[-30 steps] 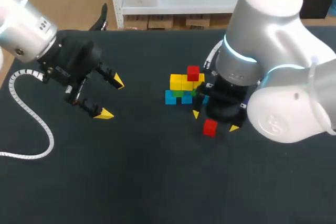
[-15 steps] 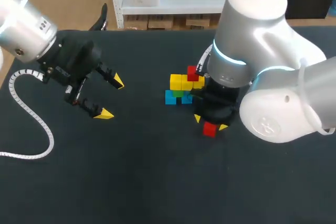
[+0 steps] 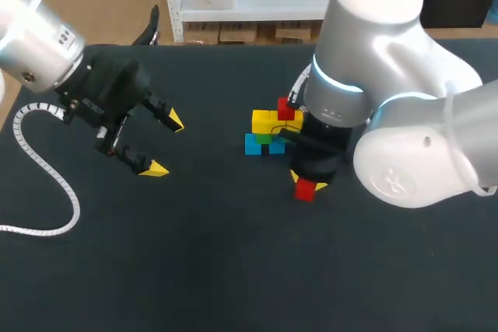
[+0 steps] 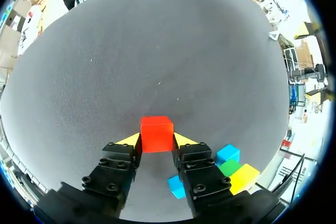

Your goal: Place the blue cubes, place green cubes on the blue cubes, place the yellow cubes on the green cubes, then place the red cubes on the yellow cubes, and place purple cube on the red cubes.

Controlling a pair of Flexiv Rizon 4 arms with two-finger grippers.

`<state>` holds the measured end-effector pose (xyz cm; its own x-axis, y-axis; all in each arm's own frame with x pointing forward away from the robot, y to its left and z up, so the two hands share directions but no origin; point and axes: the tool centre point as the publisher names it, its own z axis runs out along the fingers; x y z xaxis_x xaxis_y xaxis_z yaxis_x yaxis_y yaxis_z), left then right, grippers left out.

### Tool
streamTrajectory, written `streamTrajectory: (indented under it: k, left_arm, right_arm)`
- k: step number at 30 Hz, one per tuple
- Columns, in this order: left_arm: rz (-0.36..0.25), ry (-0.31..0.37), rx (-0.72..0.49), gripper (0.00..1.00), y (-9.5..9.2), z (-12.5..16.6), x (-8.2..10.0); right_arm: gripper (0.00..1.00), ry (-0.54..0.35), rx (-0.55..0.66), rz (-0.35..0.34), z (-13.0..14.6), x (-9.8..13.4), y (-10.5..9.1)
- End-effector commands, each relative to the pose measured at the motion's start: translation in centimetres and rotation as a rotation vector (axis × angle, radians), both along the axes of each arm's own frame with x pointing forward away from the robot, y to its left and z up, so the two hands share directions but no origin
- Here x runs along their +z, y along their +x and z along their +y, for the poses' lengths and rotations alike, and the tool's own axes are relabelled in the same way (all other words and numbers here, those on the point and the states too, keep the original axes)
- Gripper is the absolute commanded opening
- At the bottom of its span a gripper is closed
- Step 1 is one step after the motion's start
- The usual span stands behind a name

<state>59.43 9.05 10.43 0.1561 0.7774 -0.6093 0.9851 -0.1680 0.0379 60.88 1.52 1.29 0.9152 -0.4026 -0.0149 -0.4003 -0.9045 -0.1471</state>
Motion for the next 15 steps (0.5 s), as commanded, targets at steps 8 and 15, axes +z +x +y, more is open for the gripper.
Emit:
streamTrajectory:
  k: [8,15]
  left_arm:
    - [-0.001,-0.001,0.000,1.00,0.0,0.0,0.0]
    - [-0.001,-0.001,0.000,1.00,0.0,0.0,0.0]
  right_arm:
    - [0.00,0.003,-0.030,0.016,4.1,1.0,-3.6]
    - [0.00,0.035,-0.011,0.031,7.7,0.8,-5.0]
